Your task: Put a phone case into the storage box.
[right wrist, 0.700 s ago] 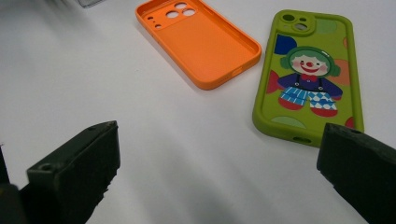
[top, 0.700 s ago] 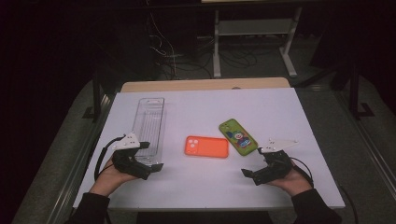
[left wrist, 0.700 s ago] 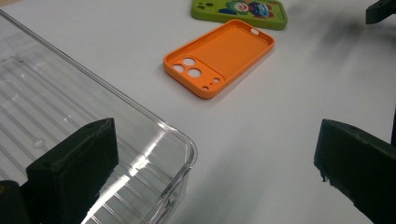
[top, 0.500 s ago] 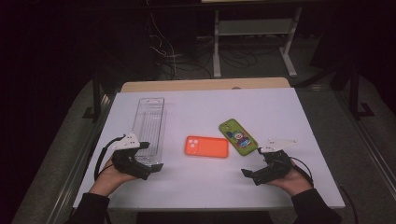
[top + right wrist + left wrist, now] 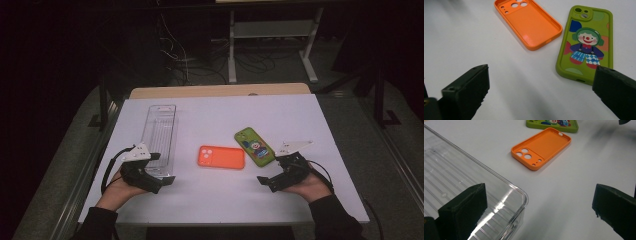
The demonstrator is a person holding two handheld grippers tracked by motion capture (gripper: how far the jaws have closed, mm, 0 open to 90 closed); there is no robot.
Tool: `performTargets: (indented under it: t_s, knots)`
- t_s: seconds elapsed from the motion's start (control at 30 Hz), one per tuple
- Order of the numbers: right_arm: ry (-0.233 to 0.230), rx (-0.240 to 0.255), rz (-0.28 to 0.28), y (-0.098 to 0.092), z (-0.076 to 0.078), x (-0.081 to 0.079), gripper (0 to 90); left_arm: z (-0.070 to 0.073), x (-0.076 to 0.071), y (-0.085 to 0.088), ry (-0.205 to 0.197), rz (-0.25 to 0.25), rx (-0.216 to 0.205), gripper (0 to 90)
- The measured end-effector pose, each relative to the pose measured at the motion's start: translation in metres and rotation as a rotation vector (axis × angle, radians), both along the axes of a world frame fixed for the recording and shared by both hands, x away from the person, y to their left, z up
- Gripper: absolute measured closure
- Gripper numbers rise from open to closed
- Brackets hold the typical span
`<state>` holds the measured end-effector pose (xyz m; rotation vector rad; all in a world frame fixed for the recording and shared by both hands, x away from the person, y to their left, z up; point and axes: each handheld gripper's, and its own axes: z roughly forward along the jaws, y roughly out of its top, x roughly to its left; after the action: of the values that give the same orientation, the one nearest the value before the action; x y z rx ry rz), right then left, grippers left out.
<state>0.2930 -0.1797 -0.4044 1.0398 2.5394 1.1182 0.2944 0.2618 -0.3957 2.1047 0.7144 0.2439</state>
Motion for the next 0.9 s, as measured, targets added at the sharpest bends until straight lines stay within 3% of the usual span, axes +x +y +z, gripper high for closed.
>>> performTargets:
  t_s: [0.23, 0.63, 0.9]
  knots:
    - [0.009, -0.03, 0.009, 0.008, 0.003, 0.005, 6.1, -0.001, 0.0, -0.001, -0.005, 0.008, 0.004, 0.0]
    - [0.022, -0.029, 0.012, 0.016, 0.006, 0.024, 14.4, 0.001, 0.0, 0.0, -0.01, 0.007, 0.005, 0.0]
    - [0.043, -0.031, -0.009, 0.02, 0.01, 0.038, 29.8, 0.002, 0.001, 0.001, -0.016, -0.009, 0.017, 0.0]
